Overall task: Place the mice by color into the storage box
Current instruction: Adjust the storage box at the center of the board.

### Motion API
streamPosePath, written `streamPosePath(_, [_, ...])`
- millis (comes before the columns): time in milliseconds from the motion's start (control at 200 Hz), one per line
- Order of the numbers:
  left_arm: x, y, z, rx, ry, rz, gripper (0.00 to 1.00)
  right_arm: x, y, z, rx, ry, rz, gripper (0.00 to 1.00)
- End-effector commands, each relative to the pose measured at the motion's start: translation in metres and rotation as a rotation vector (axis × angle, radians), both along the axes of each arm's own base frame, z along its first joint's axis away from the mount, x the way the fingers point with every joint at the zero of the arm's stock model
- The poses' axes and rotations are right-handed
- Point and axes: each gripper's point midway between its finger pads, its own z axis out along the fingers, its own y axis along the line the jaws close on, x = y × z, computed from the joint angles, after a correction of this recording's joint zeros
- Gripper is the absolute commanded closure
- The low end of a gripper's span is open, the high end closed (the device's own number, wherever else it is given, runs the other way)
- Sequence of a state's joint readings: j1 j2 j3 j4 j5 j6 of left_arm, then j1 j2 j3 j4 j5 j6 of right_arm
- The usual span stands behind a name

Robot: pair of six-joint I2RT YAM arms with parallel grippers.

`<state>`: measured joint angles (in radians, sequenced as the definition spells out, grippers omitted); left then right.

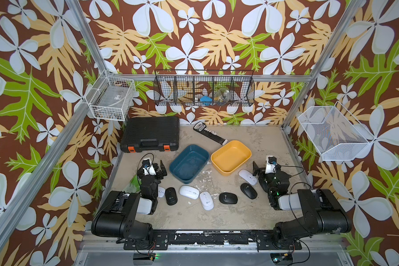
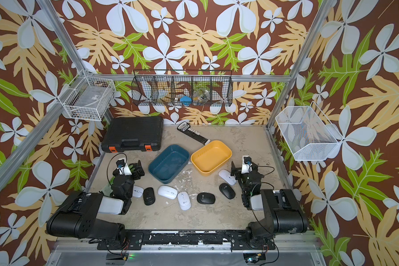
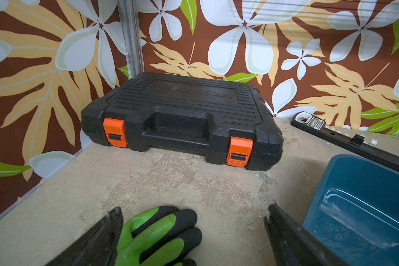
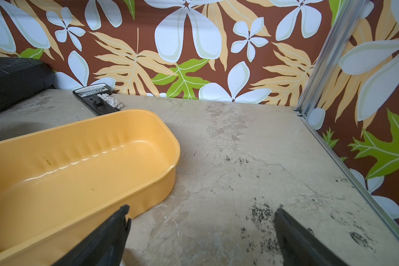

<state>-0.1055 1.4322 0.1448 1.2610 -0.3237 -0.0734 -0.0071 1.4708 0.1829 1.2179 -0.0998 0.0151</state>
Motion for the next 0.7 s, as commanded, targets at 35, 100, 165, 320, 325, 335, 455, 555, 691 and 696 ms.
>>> streamPosePath(35, [0.018,0.002,0.029,0.007,0.022,0.018,0.0,-0.003,-0.013,0.031,0.009,-0.044,-0.082,0.0])
streamPosePath(100, [0.025,0.003,0.049,-0.009,0.04,0.037,0.0,0.0,-0.015,0.053,0.052,-0.036,-0.102,0.0])
streamPosePath(165, [0.029,0.007,0.066,-0.033,0.049,0.068,0.0,-0.002,-0.009,0.074,0.094,-0.048,-0.075,0.0])
streamPosePath(320, [0.037,-0.012,0.103,-0.182,0.087,-0.018,0.0,-0.003,0.037,0.105,0.237,0.041,0.105,0.07])
streamPosePath(325, [0.037,-0.013,0.104,-0.188,0.088,-0.025,0.0,-0.004,0.04,0.104,0.238,0.05,0.112,0.08])
streamPosePath(335, [0.037,-0.016,0.106,-0.204,0.091,-0.039,0.0,-0.003,0.045,0.107,0.241,0.057,0.127,0.08])
streamPosePath(455, [0.03,-0.069,0.116,-0.39,0.178,-0.275,0.0,-0.006,0.116,0.099,0.194,0.256,0.307,0.12])
streamPosePath(555, [0.016,-0.121,0.121,-0.414,0.276,-0.456,0.0,-0.005,0.132,0.076,0.295,0.441,0.291,0.15])
streamPosePath(691, [-0.006,-0.175,0.123,-0.378,0.374,-0.61,0.0,-0.006,0.137,0.041,0.397,0.61,0.232,0.23])
streamPosePath(696, [-0.006,-0.177,0.122,-0.378,0.377,-0.616,0.0,-0.006,0.137,0.04,0.398,0.615,0.23,0.24])
